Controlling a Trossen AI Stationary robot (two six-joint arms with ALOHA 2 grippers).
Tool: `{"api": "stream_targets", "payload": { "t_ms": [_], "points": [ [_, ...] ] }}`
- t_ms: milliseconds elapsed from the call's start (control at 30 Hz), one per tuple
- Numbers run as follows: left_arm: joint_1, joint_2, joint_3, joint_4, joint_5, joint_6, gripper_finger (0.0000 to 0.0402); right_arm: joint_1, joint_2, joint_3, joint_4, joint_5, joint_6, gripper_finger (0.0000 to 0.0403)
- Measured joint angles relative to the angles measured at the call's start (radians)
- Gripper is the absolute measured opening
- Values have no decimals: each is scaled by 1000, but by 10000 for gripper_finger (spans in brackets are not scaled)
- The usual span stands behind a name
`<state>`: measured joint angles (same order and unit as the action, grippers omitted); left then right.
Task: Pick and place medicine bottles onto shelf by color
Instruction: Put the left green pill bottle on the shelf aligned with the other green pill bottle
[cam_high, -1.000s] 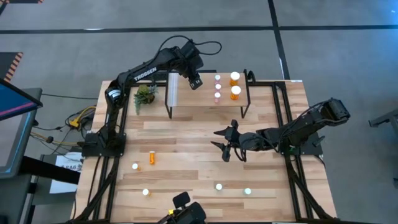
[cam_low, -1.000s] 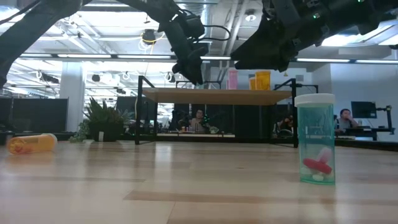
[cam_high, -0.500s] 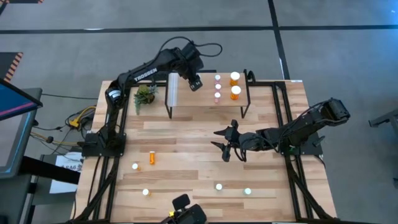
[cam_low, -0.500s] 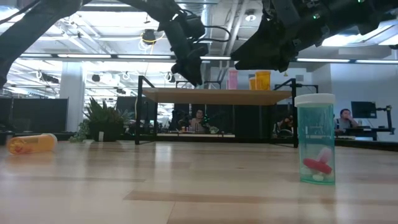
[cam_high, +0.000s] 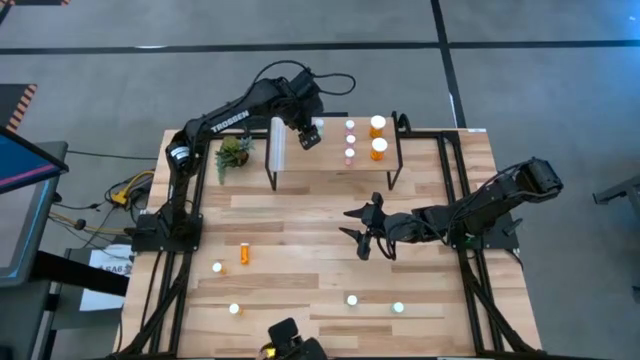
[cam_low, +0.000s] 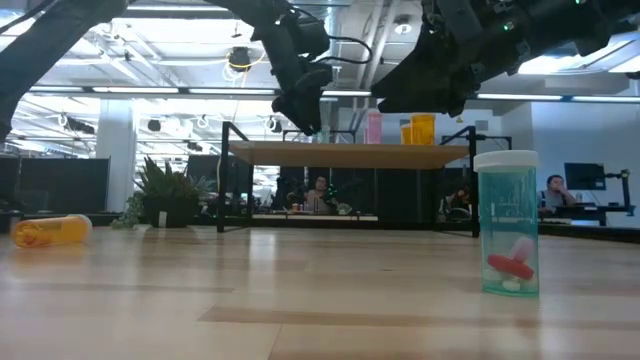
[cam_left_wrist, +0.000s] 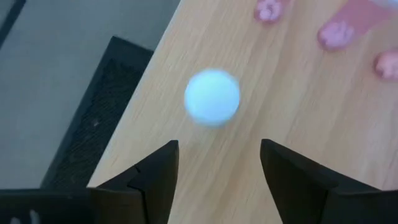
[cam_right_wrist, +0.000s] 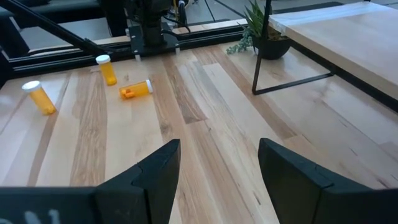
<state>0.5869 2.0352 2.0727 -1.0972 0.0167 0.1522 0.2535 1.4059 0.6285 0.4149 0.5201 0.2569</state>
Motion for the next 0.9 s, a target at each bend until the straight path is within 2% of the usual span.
{"api": "stream_targets", "payload": {
  "t_ms": [200, 367, 567, 767, 900],
  "points": [
    [-14, -96, 0, -72, -75, 23, 213, 4, 0, 0, 0, 0, -1, 240],
    [-52, -209, 0, -82, -66, 4, 213, 4, 0, 0, 0, 0, -3, 240],
    [-186, -277, 0, -98, -49, 27, 213, 11, 0, 0, -4, 0, -3, 240],
    [-310, -289, 0, -94, -48, 17, 213, 16, 0, 0, -11, 0, -3, 240],
    [-401, -294, -73, -3, -81, 5, 213, 14, 0, 0, -30, 0, -3, 240]
  ]
}}
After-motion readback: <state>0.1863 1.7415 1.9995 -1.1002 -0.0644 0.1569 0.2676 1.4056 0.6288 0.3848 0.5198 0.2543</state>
